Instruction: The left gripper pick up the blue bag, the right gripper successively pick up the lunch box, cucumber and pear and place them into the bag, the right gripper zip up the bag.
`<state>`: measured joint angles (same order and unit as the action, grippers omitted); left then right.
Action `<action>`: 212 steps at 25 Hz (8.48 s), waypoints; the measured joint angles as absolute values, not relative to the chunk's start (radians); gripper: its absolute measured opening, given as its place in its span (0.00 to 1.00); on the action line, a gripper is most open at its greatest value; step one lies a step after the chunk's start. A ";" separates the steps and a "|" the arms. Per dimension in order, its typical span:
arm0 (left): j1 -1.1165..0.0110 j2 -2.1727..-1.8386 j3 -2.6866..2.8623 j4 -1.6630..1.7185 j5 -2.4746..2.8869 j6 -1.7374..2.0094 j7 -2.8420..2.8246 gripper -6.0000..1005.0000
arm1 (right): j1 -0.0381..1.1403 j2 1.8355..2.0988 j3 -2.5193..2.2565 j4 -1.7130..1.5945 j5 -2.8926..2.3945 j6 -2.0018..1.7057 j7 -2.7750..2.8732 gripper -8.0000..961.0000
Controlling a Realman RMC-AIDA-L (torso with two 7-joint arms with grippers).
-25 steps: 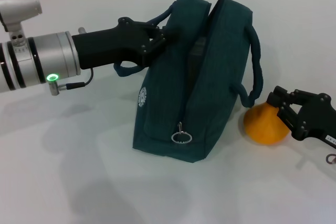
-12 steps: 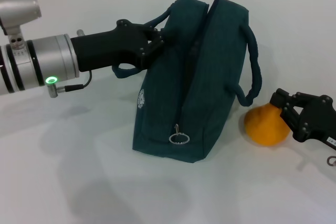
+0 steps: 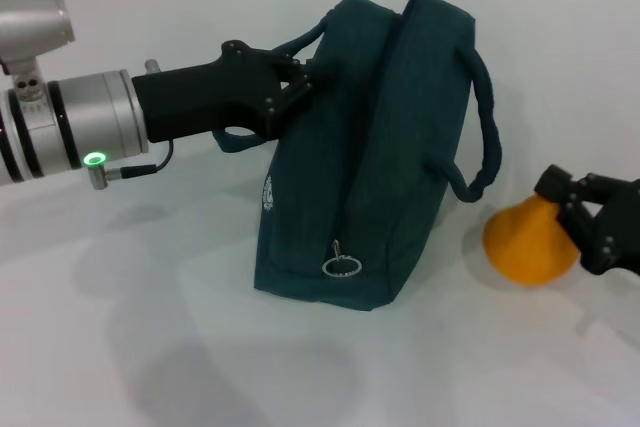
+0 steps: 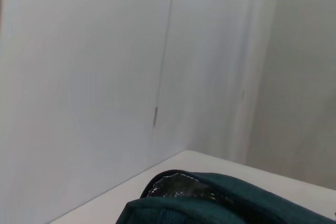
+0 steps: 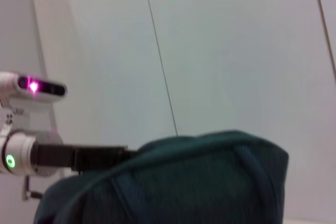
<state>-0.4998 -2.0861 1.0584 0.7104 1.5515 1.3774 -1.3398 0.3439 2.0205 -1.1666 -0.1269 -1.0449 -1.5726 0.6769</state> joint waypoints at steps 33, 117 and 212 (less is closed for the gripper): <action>-0.504 -2.090 1.085 0.719 1.526 1.477 -1.253 0.15 | 0.641 2.013 -1.067 -0.478 -1.119 -1.672 1.204 0.03; -0.551 -2.092 1.086 0.519 1.372 1.398 -1.097 0.17 | 0.315 2.008 -1.062 -0.492 -1.259 -1.560 0.922 0.09; -0.566 -2.108 1.084 -0.018 1.025 1.610 -0.296 0.31 | 0.465 2.028 -1.157 -0.499 -1.462 -1.493 1.083 0.49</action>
<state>-0.5655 -2.1076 1.0843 -0.0184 1.0245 1.6103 -0.2956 0.4651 2.0280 -1.1571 -0.4990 -1.4620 -1.4930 1.0827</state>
